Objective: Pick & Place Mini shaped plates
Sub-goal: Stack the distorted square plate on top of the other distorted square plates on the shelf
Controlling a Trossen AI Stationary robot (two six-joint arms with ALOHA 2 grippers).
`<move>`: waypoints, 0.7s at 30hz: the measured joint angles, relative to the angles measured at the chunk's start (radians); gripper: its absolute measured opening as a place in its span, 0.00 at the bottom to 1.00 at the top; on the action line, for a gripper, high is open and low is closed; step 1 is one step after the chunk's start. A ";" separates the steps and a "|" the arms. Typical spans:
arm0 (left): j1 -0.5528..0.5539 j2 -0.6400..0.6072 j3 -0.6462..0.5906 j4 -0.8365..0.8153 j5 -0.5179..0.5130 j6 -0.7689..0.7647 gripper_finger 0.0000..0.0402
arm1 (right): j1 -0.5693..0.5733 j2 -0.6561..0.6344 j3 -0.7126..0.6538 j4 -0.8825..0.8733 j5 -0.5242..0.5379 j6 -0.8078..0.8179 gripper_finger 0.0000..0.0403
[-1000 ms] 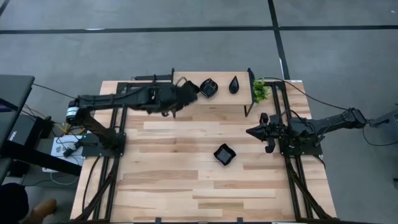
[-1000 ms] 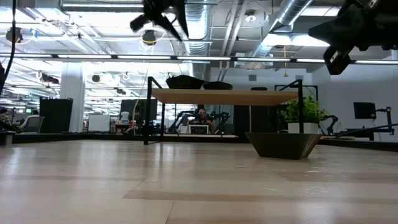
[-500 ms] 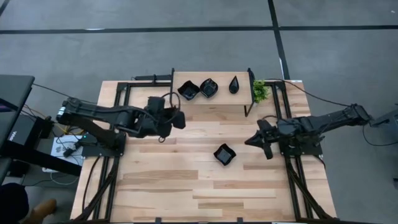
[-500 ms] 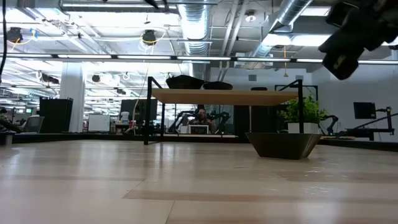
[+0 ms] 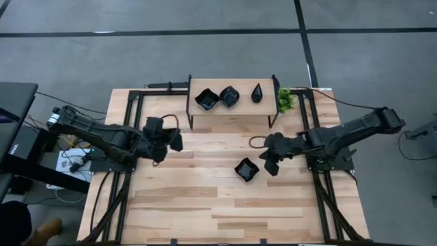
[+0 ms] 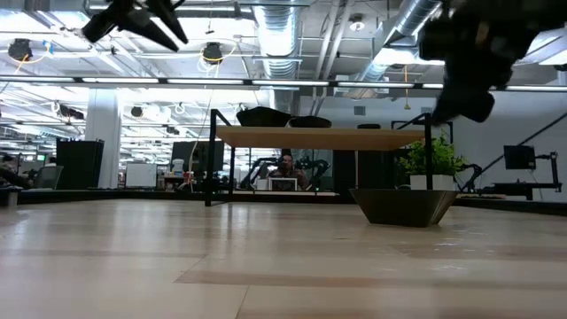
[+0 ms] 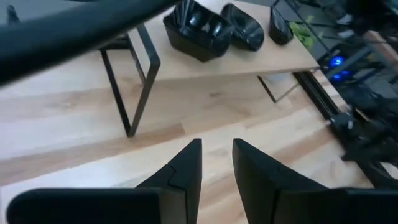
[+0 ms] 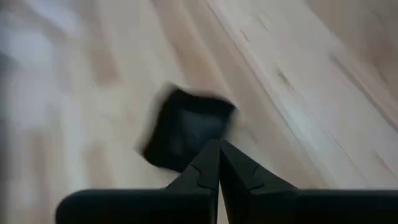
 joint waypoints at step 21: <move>-0.044 -0.143 -0.205 0.137 0.001 0.011 0.23 | -0.032 0.389 0.133 -0.053 -0.163 0.084 0.25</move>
